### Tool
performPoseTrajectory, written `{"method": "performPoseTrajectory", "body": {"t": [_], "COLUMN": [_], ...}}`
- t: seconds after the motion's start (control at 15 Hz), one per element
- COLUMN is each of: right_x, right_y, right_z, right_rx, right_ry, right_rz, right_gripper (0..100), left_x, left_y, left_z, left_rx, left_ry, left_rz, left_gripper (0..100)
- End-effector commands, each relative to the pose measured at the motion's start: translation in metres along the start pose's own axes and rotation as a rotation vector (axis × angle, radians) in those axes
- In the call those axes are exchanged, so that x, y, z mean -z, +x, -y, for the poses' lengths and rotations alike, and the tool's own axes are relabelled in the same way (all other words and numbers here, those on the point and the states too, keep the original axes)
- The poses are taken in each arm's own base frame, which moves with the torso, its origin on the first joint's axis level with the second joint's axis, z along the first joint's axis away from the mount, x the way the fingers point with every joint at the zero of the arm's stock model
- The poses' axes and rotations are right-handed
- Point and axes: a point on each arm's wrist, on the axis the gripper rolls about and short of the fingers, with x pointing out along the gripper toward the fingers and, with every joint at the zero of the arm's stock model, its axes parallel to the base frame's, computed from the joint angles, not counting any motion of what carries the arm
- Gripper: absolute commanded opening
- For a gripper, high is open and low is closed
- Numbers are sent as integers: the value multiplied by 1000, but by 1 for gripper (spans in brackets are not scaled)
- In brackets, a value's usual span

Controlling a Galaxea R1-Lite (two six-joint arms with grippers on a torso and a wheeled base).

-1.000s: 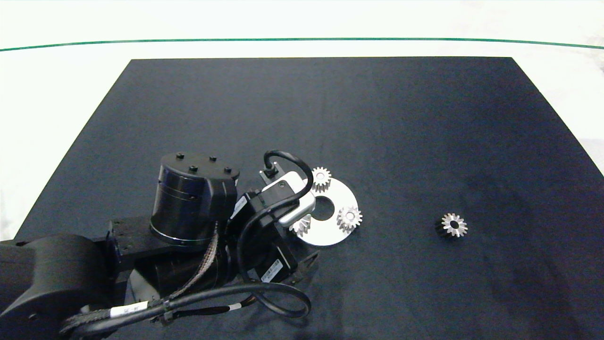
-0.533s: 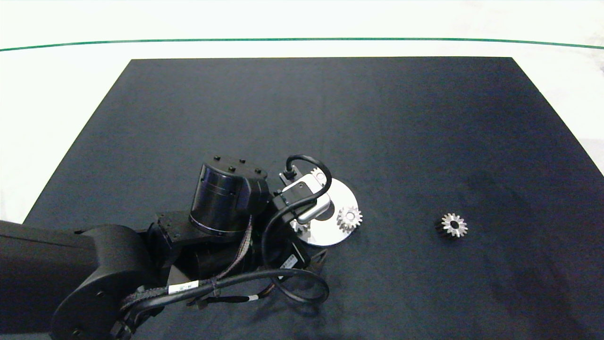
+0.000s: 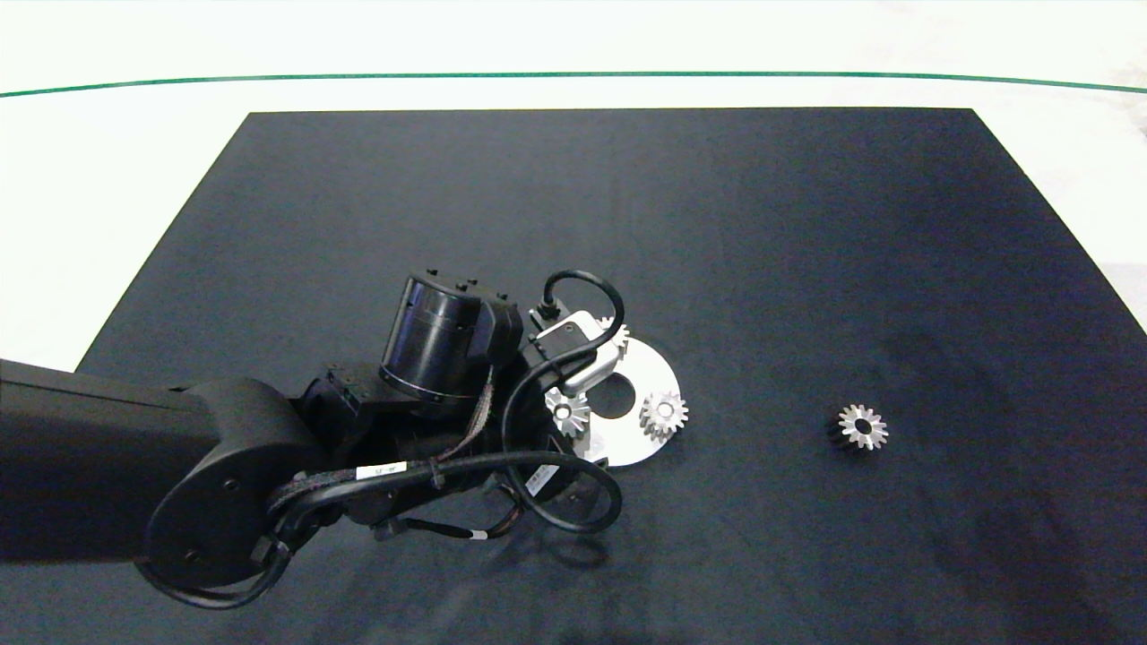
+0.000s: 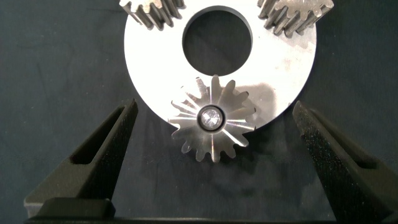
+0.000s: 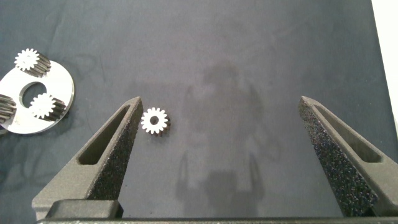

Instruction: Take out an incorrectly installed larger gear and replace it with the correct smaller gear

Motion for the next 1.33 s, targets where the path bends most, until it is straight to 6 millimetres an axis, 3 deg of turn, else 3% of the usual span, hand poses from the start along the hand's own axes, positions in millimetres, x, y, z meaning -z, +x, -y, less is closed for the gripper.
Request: {"method": "performPoseTrajectory", "body": {"t": [0.07,1.33], "right_x": [0,0], "right_y": [-1,-1], "right_z": [0,0], "right_rx": [-1,1], "right_ry": [0,-1], "right_rz": [4,5], "right_gripper": [100,100], "left_x": [1,2], "left_y": [2,6], "left_z": [0,1], "left_rx": [-1,2], "left_ry": [3,5], "left_rz": [-4,-16], "left_gripper": [100,63]}}
